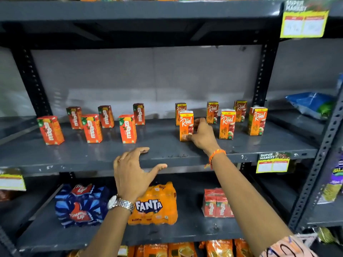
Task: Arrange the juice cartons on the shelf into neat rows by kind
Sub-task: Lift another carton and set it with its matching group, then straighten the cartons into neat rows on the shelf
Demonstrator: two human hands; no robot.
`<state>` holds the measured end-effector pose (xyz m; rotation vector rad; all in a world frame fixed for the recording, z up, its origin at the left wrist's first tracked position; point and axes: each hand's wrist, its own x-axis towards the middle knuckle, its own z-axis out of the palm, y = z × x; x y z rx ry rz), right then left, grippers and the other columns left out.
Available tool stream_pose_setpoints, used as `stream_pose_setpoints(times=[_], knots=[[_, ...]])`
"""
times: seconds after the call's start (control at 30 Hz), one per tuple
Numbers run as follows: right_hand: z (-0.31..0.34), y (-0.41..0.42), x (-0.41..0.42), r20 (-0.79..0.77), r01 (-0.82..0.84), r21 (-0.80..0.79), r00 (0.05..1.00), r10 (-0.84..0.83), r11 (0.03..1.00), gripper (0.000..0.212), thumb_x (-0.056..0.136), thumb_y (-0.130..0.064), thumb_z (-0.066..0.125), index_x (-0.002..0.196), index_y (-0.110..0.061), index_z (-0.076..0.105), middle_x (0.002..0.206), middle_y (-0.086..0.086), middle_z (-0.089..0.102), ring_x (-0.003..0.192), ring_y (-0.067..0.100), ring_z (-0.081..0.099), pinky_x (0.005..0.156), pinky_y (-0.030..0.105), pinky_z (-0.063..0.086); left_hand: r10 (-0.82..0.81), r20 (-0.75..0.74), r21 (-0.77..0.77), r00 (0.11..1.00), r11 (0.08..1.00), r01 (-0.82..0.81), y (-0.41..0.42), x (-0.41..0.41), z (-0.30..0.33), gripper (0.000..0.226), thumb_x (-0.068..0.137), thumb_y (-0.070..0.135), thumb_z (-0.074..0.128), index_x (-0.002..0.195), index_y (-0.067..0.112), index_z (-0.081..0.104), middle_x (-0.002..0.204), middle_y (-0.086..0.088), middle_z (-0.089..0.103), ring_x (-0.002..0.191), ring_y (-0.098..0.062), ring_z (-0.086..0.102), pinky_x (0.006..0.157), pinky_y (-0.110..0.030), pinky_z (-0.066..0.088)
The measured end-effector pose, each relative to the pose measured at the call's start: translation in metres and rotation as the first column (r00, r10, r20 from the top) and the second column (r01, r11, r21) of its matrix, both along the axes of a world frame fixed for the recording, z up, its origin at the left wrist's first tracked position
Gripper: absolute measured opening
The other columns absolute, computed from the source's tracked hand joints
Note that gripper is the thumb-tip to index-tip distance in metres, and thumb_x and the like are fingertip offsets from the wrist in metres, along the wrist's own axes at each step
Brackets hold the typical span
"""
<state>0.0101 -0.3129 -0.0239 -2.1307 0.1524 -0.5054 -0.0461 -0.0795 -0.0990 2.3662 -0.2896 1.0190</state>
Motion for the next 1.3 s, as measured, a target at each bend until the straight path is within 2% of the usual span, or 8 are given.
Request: stream_pose_setpoints(times=[0.1, 0.2, 0.4, 0.53, 0.6, 0.77, 1.03, 1.3], knots=[[-0.005, -0.009, -0.02, 0.243, 0.086, 0.172, 0.962, -0.127, 0.981, 0.073, 0.068, -0.011, 0.087, 0.129, -0.013, 0.048, 0.127, 0.005, 0.06, 0.117, 0.021, 0.058, 0.097, 0.031, 0.051, -0.167, -0.144, -0.055, 0.975, 0.986, 0.16, -0.019, 0.004, 0.022, 0.076, 0.066, 0.066, 0.074, 0.13, 0.03, 0.051, 0.125, 0.011, 0.061, 0.114, -0.011, 0.056, 0.098, -0.035, 0.048], [-0.007, -0.034, -0.038, 0.396, 0.268, 0.293, 0.84, -0.372, 0.918, 0.072, 0.068, -0.009, 0.087, 0.126, -0.016, 0.046, 0.123, 0.0, 0.054, 0.109, 0.016, 0.055, 0.084, 0.018, 0.049, -0.38, -0.345, -0.267, 0.858, 0.916, 0.299, -0.04, 0.028, 0.046, 0.093, 0.065, 0.046, 0.084, 0.141, 0.022, 0.037, 0.134, 0.005, 0.055, 0.108, -0.012, 0.059, 0.095, -0.037, 0.053], [-0.011, -0.102, -0.011, 0.118, 0.357, 0.144, 0.92, -0.374, 0.923, 0.107, 0.052, -0.014, 0.095, 0.137, -0.014, 0.029, 0.134, 0.013, 0.05, 0.126, 0.034, 0.052, 0.107, 0.049, 0.045, -0.434, -0.607, -0.308, 0.665, 0.9, 0.307, -0.077, 0.075, 0.078, 0.097, 0.075, 0.036, 0.08, 0.15, 0.013, 0.024, 0.148, -0.009, 0.046, 0.131, -0.026, 0.049, 0.104, -0.038, 0.042], [0.007, -0.119, -0.018, -0.149, 0.143, 0.035, 0.979, -0.136, 0.989, 0.054, 0.081, 0.002, 0.071, 0.13, -0.005, 0.049, 0.126, 0.016, 0.063, 0.121, 0.033, 0.058, 0.107, 0.046, 0.043, -0.514, -0.581, -0.398, 0.632, 0.856, 0.33, -0.094, 0.089, 0.079, 0.071, 0.08, 0.019, 0.077, 0.14, 0.013, 0.04, 0.136, -0.009, 0.057, 0.122, -0.025, 0.055, 0.105, -0.043, 0.044], [0.009, -0.123, -0.021, -0.158, 0.037, -0.015, 0.987, -0.039, 0.999, 0.04, 0.086, 0.002, 0.066, 0.125, -0.003, 0.056, 0.125, 0.015, 0.065, 0.119, 0.029, 0.058, 0.108, 0.043, 0.042, -0.534, -0.552, -0.412, 0.64, 0.842, 0.347, -0.099, 0.094, 0.076, 0.052, 0.08, 0.014, 0.077, 0.125, 0.016, 0.051, 0.126, -0.008, 0.064, 0.115, -0.025, 0.061, 0.102, -0.046, 0.047], [0.004, -0.13, -0.014, -0.141, -0.112, -0.03, 0.984, 0.107, 0.993, 0.044, 0.086, -0.005, 0.069, 0.128, -0.005, 0.057, 0.125, 0.009, 0.068, 0.123, 0.025, 0.059, 0.113, 0.048, 0.038, -0.486, -0.545, -0.348, 0.683, 0.873, 0.343, -0.108, 0.104, 0.067, 0.031, 0.078, 0.023, 0.079, 0.1, 0.027, 0.058, 0.12, -0.003, 0.069, 0.111, -0.022, 0.063, 0.102, -0.041, 0.045], [-0.002, -0.123, -0.026, -0.036, -0.006, -0.236, 0.999, -0.003, 0.972, 0.039, 0.091, -0.01, 0.065, 0.128, -0.005, 0.056, 0.128, 0.016, 0.065, 0.123, 0.031, 0.058, 0.106, 0.035, 0.041, -0.45, -0.509, -0.293, 0.734, 0.892, 0.344, -0.11, 0.113, 0.058, 0.022, 0.076, 0.031, 0.08, 0.085, 0.034, 0.059, 0.118, -0.002, 0.071, 0.107, -0.024, 0.065, 0.102, -0.047, 0.047], [0.001, -0.121, -0.025, -0.087, -0.04, -0.258, 0.996, 0.018, 0.965, 0.043, 0.091, -0.015, 0.066, 0.131, -0.006, 0.053, 0.128, 0.012, 0.065, 0.123, 0.029, 0.058, 0.11, 0.04, 0.042, -0.489, -0.474, -0.323, 0.732, 0.87, 0.372, -0.107, 0.107, 0.06, 0.026, 0.077, 0.021, 0.08, 0.09, 0.031, 0.059, 0.116, -0.003, 0.071, 0.108, -0.024, 0.065, 0.104, -0.046, 0.046]])
